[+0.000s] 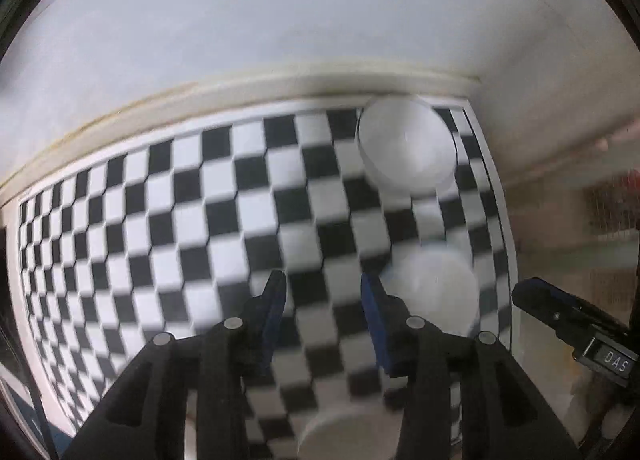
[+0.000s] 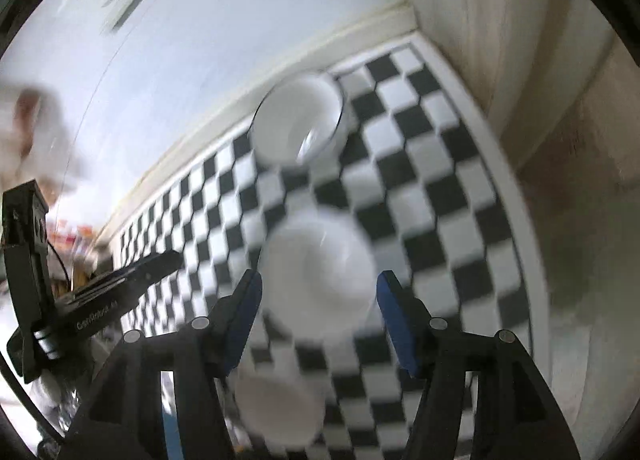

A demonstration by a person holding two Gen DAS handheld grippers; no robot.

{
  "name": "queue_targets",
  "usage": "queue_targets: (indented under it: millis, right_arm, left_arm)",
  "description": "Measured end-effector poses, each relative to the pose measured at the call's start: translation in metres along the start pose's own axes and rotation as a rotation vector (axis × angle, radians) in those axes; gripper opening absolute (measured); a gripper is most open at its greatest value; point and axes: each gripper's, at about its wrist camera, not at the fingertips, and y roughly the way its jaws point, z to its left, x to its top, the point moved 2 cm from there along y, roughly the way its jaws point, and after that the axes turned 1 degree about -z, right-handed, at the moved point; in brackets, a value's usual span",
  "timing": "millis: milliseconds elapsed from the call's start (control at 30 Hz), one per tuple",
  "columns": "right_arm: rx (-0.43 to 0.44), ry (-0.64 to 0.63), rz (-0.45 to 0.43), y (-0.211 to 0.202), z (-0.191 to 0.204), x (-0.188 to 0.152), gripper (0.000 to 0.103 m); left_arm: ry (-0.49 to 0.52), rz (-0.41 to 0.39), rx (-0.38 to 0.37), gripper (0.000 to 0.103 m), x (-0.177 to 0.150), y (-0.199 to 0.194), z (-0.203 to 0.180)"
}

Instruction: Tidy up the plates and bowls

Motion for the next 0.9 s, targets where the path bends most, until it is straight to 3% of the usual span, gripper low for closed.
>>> queue_targets:
  millis: [267,533,600,633,733,900]
  right_arm:
    - [-0.012,0.092,0.035,0.064,-0.021,0.098,0.062]
    - [-0.012,0.146,0.118,0.123,-0.032,0.132,0.058]
    - [-0.008,0.155,0.131,0.132,-0.034,0.137,0.054]
    - [-0.008,0.158,0.134,0.135,-0.034,0.138,0.049]
    - [-0.010,0.163,0.143,0.141,-0.035,0.140,0.022]
    - [-0.024,0.146,0.147,0.147,-0.028,0.141,0.012]
  left_arm:
    - [-0.051,0.128,-0.085,0.036,0.082,0.078,-0.004]
    - [0.010,0.242,-0.059,0.036,0.106,0.135,-0.017]
    - [0.010,0.248,-0.073,0.033,0.108,0.141,-0.017]
    - [0.013,0.243,-0.082,0.023,0.107,0.139,-0.016]
    - [0.039,0.244,-0.079,0.016,0.105,0.140,-0.019]
    - [0.042,0.227,-0.090,0.012,0.101,0.133,-0.026]
